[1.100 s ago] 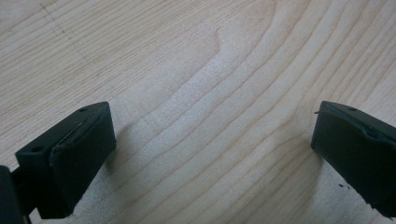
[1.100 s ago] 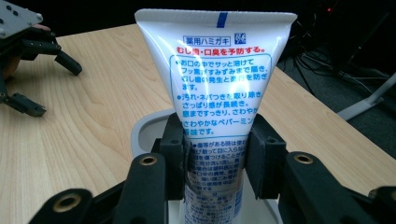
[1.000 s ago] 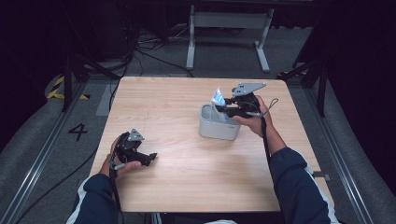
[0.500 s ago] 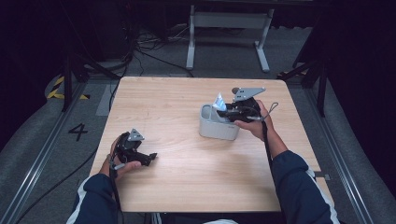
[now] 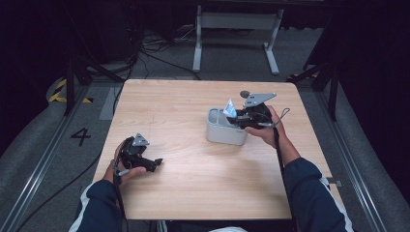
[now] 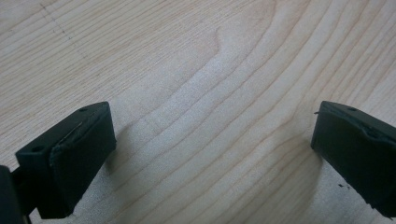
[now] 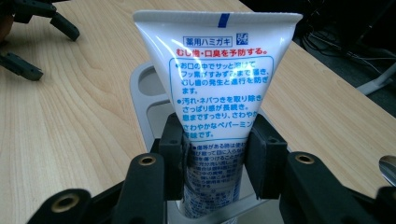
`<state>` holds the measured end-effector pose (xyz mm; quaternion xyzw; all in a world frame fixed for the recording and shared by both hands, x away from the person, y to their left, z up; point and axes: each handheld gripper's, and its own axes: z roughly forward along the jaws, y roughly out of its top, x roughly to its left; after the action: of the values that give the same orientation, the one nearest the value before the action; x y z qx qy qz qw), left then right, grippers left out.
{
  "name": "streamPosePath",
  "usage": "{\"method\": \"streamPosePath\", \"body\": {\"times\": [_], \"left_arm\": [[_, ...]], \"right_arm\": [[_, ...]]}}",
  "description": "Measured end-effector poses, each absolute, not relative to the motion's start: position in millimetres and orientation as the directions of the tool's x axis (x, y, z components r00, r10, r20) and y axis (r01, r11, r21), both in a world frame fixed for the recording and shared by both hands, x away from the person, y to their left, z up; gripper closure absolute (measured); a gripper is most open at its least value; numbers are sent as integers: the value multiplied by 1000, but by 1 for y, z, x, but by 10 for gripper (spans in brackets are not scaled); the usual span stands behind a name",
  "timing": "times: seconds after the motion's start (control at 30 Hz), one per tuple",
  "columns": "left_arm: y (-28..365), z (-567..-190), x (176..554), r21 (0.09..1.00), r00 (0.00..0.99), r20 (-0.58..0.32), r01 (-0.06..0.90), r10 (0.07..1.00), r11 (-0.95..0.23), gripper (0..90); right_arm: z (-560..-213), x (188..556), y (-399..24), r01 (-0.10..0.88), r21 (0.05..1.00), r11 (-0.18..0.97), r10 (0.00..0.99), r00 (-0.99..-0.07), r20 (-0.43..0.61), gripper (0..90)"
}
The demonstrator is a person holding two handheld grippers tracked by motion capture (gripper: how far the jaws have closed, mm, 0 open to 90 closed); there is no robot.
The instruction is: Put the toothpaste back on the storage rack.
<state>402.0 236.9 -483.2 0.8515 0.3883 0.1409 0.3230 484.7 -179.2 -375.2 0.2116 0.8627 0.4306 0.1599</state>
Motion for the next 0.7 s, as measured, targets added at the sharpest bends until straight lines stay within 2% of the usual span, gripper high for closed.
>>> {"method": "streamPosePath", "body": {"times": [0.7], "left_arm": [[237,-483,402,660,658,-10,570,753,-489,1]], "right_arm": [[-375,477,-180,219,817,533,495,-864,-92,607]]}}
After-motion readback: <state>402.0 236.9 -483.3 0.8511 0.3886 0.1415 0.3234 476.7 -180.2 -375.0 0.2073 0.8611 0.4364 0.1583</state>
